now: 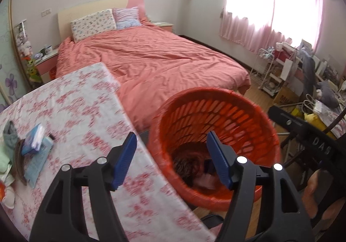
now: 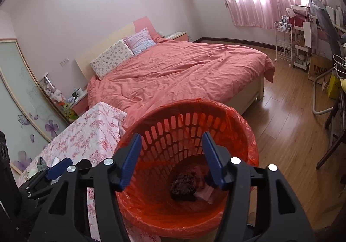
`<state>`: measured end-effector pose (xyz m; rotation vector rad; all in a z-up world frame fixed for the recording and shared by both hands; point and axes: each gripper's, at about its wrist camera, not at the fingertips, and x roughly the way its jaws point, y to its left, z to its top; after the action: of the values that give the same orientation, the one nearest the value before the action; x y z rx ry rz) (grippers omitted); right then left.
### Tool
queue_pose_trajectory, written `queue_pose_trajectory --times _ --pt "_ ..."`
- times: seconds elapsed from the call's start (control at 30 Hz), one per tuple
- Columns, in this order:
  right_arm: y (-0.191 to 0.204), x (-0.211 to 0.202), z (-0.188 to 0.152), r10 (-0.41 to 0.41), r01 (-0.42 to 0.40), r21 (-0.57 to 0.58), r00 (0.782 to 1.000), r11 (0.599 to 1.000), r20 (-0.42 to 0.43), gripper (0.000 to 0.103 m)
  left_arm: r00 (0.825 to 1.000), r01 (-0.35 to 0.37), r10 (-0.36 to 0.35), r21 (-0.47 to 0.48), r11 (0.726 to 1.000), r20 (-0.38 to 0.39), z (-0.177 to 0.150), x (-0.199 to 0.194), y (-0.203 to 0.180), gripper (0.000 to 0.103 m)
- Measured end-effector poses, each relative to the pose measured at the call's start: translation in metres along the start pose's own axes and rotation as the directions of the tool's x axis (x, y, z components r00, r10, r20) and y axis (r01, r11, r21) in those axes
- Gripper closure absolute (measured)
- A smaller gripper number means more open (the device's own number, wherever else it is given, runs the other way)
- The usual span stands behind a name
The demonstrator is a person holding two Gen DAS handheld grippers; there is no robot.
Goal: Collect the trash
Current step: 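Drop the scrunchie into the basket with the right tool while the left tool drops the black cloth, then grasp the orange-and-white paper cup with the left tool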
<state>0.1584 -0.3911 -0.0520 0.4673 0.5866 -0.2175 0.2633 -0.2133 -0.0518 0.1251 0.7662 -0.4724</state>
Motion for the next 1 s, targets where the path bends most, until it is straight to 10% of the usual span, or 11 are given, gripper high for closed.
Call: queue_pose_trajectory --times 0.43,0.73,1.0 --pt "0.052 -0.003 -0.029 0.041 -0.050 -0.111 0.996 0.993 -0.083 0.044 0.976 -0.217 0.217 -0.108 0.970 -0.013 -0.063 -0.072 0.100 0.029" --pt "0.115 0.003 -0.068 0.089 -0.127 -0.225 0.982 0.966 -0.169 0.044 0.895 -0.444 0.430 -0.316 0.839 -0.117 -0.120 -0.121 0.221 0.026" --pt "0.159 0.012 -0.092 0.110 -0.171 -0.277 0.969 0.945 -0.222 0.043 0.882 -0.469 0.434 -0.432 0.770 -0.184 -0.135 -0.118 0.274 0.026"
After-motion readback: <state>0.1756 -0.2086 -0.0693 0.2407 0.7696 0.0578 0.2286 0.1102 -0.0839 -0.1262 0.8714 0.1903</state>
